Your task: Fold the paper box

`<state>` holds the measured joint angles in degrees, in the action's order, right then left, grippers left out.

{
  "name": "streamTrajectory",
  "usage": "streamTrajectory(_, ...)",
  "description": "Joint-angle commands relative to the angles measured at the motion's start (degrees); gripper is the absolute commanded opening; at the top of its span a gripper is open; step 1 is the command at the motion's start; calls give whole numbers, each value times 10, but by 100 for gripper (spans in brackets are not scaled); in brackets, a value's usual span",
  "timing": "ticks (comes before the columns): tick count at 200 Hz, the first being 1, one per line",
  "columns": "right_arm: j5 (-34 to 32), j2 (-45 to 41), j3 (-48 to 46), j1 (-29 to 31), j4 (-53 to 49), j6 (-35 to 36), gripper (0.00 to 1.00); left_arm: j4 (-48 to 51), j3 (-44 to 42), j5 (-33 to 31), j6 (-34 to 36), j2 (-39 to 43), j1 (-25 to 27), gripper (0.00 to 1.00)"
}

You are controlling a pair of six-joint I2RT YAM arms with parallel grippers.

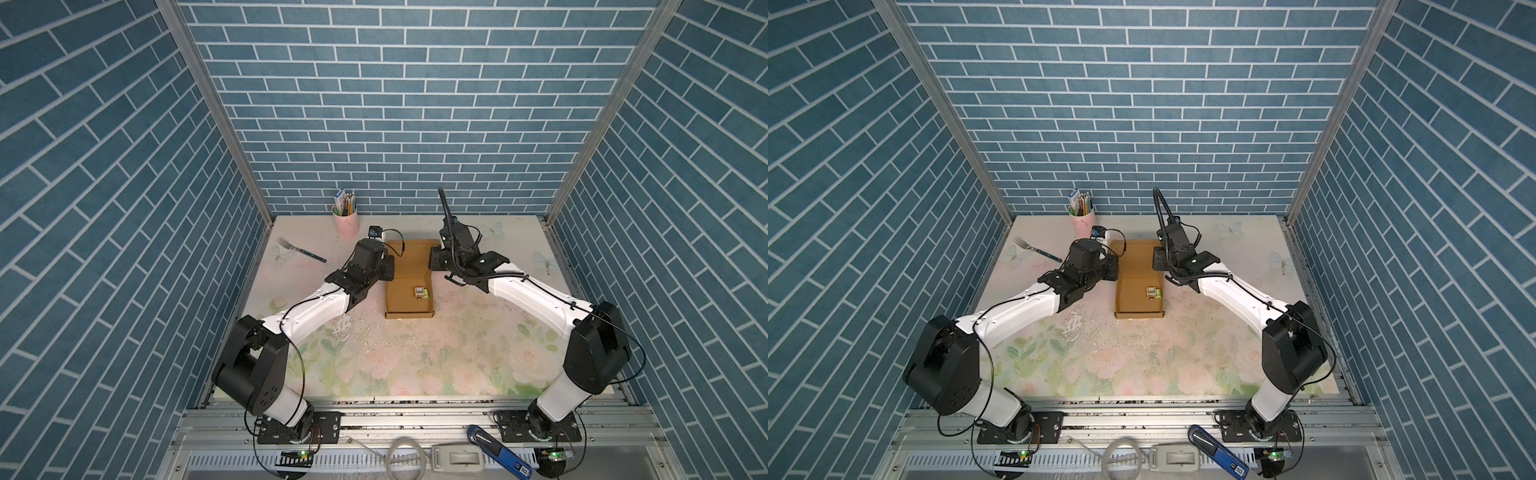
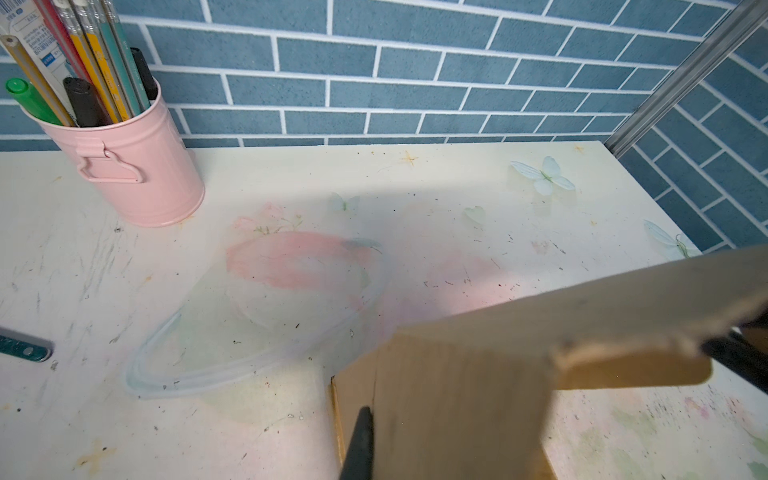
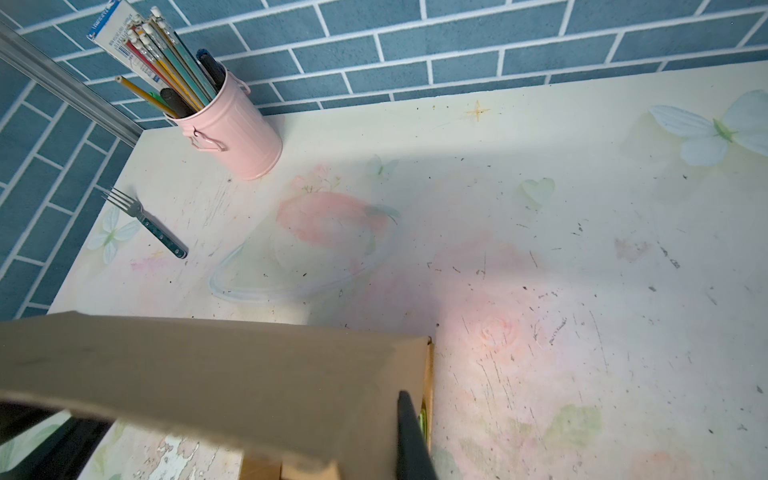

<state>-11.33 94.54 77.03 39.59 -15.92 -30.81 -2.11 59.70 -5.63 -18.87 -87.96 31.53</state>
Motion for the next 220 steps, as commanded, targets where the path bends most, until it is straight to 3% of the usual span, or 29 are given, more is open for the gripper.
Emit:
streamTrajectory(1, -43, -30, -16, 6, 26, -39, 0, -23, -15, -37, -11, 17, 9, 0)
streamTrajectory(107, -84, -115, -178, 49, 173, -11, 0, -113, -120, -93, -6, 68, 63, 0)
streamTrajectory(220, -67, -195, -309, 67, 242, 43, 0, -172, -195, -205, -69, 99, 130, 0)
